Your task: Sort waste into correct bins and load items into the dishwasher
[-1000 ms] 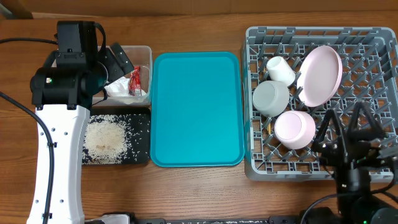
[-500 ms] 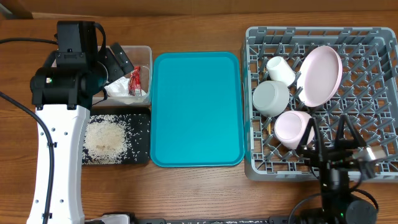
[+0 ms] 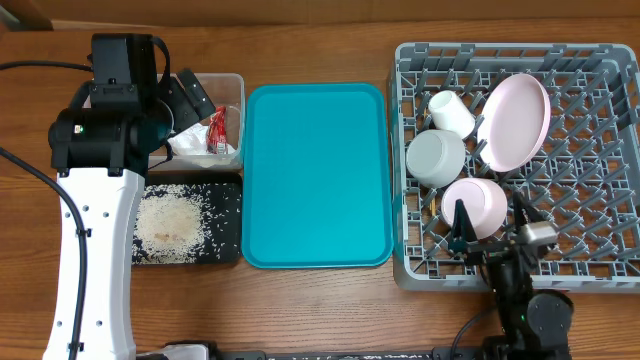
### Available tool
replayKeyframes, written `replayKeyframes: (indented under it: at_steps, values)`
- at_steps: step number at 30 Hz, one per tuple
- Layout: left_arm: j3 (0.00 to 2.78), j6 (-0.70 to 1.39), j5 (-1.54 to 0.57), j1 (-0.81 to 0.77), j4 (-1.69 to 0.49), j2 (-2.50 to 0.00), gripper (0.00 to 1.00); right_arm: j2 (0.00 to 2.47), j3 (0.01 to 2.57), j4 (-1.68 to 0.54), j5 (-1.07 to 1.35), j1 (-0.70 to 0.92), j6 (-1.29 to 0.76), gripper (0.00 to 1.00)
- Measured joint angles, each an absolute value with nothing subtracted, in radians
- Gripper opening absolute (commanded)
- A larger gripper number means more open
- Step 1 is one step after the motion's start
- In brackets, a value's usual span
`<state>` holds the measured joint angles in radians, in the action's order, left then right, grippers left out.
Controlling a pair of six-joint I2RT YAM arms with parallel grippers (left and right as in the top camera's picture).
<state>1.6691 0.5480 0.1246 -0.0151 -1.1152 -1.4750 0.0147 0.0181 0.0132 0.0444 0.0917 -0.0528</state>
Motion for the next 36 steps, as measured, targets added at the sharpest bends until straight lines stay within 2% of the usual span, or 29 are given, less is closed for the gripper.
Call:
replayKeyframes:
  at_steps: [3,15,36]
  values:
    - [1.669,0.548,0.125,-0.015,-1.115,-1.475,1.0,0.014,0.018,-0.084,0.045,0.066,-0.039,1.0]
    - [1.669,0.548,0.125,-0.015,-1.115,-1.475,1.0,0.015,0.018,-0.09,0.044,0.039,0.104,1.0]
    - [1.669,0.548,0.125,-0.015,-1.115,-1.475,1.0,0.015,0.018,-0.089,0.045,0.039,0.113,1.0]
